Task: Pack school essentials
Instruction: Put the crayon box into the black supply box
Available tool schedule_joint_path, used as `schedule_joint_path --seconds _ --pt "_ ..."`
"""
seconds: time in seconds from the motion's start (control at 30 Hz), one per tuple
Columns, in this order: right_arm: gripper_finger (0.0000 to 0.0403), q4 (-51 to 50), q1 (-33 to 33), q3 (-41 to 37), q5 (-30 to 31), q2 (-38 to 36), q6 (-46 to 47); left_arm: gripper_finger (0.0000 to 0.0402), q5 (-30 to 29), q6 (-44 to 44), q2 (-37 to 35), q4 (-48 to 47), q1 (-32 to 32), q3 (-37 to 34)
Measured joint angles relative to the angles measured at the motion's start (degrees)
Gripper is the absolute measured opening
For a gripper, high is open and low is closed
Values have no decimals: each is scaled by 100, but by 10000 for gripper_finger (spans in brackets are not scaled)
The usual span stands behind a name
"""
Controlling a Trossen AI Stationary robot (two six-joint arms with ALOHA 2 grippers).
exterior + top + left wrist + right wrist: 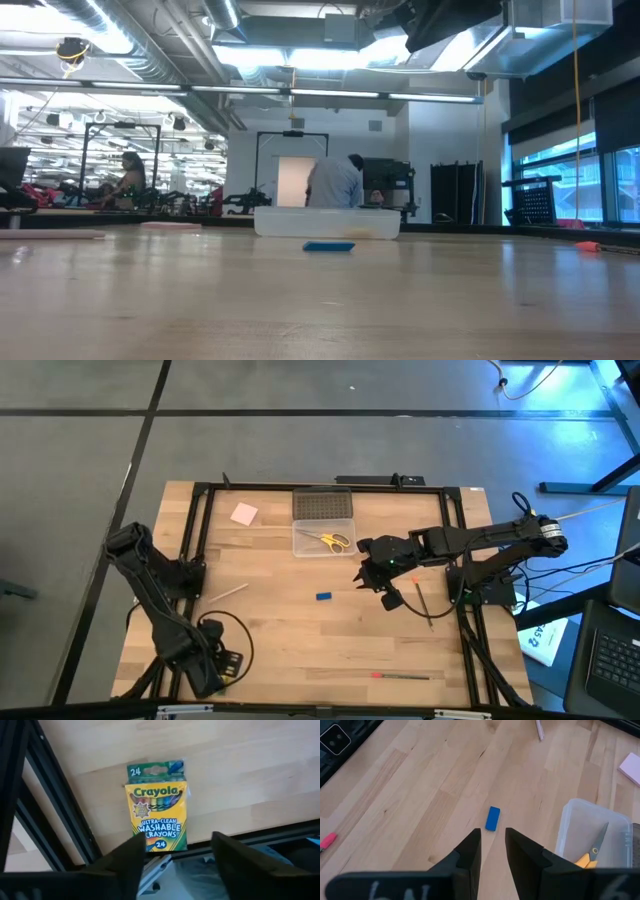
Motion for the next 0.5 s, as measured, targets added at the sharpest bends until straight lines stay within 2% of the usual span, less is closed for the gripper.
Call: schedule_joint_path --seconds 0.33,0.4,0.5 --pt "91 0 0 0 1 0 0 378 411 4 496 228 0 0" --pt "91 0 0 0 0 0 0 394 575 20 587 233 0 0" --pt "91 0 0 0 0 0 0 394 663 17 687 307 0 -2"
